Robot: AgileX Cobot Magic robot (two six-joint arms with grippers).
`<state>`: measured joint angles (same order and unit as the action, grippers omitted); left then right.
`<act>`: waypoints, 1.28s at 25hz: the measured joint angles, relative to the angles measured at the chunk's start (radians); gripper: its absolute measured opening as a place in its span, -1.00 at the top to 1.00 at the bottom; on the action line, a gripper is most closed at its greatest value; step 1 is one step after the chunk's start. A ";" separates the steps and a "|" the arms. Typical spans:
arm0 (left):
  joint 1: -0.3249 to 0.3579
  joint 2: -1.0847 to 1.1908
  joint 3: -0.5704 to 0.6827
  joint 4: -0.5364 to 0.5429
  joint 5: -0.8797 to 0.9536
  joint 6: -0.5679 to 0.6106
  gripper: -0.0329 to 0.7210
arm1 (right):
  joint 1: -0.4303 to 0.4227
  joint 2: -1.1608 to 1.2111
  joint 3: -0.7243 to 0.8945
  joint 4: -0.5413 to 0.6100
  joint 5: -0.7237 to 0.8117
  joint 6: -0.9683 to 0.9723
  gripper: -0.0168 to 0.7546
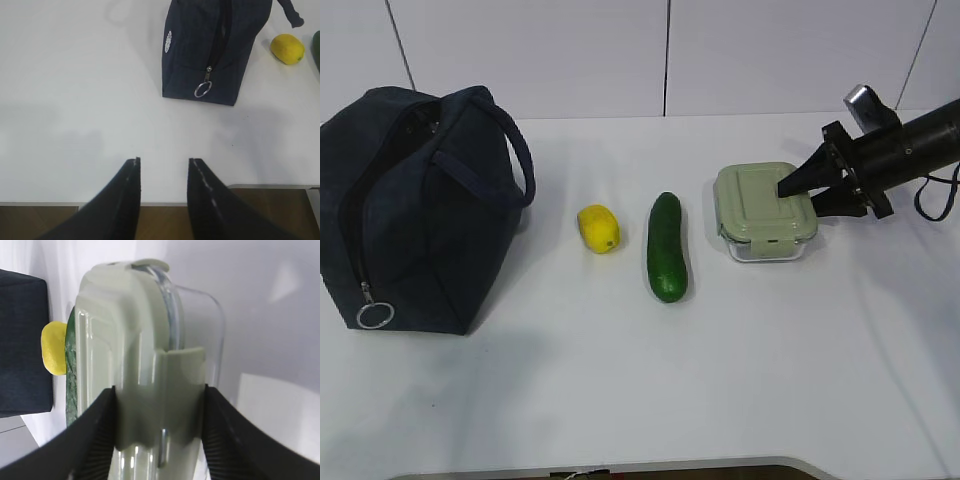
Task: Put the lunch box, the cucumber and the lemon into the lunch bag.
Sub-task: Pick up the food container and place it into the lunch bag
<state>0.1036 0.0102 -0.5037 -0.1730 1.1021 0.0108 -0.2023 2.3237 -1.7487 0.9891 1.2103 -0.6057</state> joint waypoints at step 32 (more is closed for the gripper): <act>0.000 0.000 0.000 0.000 0.000 0.000 0.31 | 0.000 0.000 0.000 0.000 0.000 0.010 -0.03</act>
<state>0.1036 0.0102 -0.5037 -0.1730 1.1021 0.0108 -0.2023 2.3237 -1.7487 0.9891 1.2103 -0.5961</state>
